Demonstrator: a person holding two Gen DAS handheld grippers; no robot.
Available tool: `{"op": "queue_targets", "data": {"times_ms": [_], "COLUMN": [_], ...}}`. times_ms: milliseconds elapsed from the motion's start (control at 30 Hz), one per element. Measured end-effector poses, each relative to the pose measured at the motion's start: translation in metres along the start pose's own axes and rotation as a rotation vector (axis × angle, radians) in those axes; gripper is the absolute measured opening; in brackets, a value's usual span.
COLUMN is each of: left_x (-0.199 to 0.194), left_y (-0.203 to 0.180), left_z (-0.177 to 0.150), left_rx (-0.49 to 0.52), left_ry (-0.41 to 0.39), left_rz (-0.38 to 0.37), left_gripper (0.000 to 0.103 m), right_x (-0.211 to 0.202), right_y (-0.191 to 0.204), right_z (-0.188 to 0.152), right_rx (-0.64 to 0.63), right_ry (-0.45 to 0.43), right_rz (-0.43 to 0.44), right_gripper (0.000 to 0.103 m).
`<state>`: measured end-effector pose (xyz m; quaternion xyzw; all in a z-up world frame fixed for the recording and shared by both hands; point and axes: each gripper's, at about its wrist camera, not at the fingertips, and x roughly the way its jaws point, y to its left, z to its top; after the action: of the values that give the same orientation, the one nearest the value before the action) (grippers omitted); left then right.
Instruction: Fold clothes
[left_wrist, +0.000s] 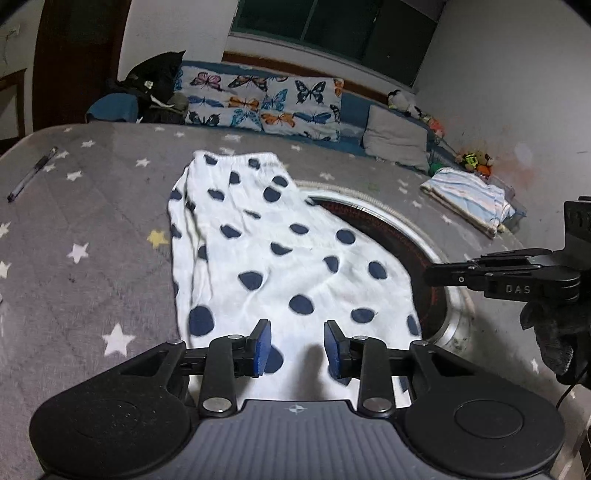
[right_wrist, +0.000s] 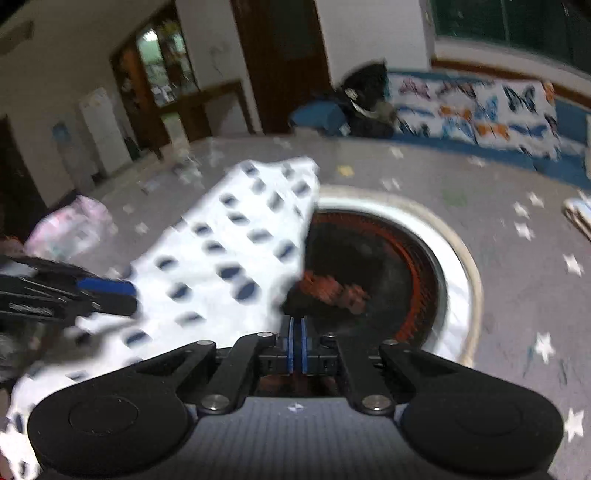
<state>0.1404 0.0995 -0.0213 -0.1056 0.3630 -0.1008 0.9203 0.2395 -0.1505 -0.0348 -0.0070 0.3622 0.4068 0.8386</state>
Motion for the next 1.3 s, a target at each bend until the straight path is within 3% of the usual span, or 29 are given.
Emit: {"op": "queue_targets", "data": {"times_ms": [233,300,333,433,600,733,833,967,1200,1300], "left_x": [0.023,0.031,0.035,0.038,0.034,0.035,0.038,0.043,0.053,0.064], "left_y": [-0.002,0.006,0.012,0.031,0.053,0.057,0.064,0.066,0.061,0.059], "left_z": [0.018,0.02,0.021,0.024,0.033,0.038,0.043,0.05,0.062,0.066], "left_rx": [-0.016,-0.025,-0.032,-0.068,-0.12,-0.112,-0.132,-0.125,-0.088,-0.042], "left_ry": [-0.01,-0.003,0.003,-0.009,-0.047,-0.077,-0.081,-0.086,-0.1,-0.084], "left_rz": [-0.017,0.012,0.031,0.058,0.113,0.143,0.153,0.144,0.149,0.186], "left_gripper": [0.034,0.034,0.034,0.027,0.023,0.023,0.022,0.022,0.022,0.013], "right_x": [0.008,0.018,0.022,0.029,0.027,0.029,0.031,0.032,0.033,0.034], "right_y": [0.016,0.018,0.019,0.015,0.008,0.014,0.018,0.019,0.021,0.024], "right_z": [0.005,0.003,0.001,-0.006,-0.01,-0.009,-0.008,-0.011,-0.013,-0.015], "right_rx": [-0.047,-0.051,-0.054,-0.045,-0.014,-0.035,-0.047,-0.034,-0.031,-0.05], "right_ry": [0.008,0.031,0.044,0.075,0.074,0.078,0.077,0.053,0.033,0.027], "right_rz": [-0.003,-0.004,-0.009,-0.024,-0.016,-0.011,-0.017,-0.02,0.0,-0.007], "right_gripper": [0.01,0.014,0.021,0.023,0.025,0.039,0.042,0.044,0.058,0.059]}}
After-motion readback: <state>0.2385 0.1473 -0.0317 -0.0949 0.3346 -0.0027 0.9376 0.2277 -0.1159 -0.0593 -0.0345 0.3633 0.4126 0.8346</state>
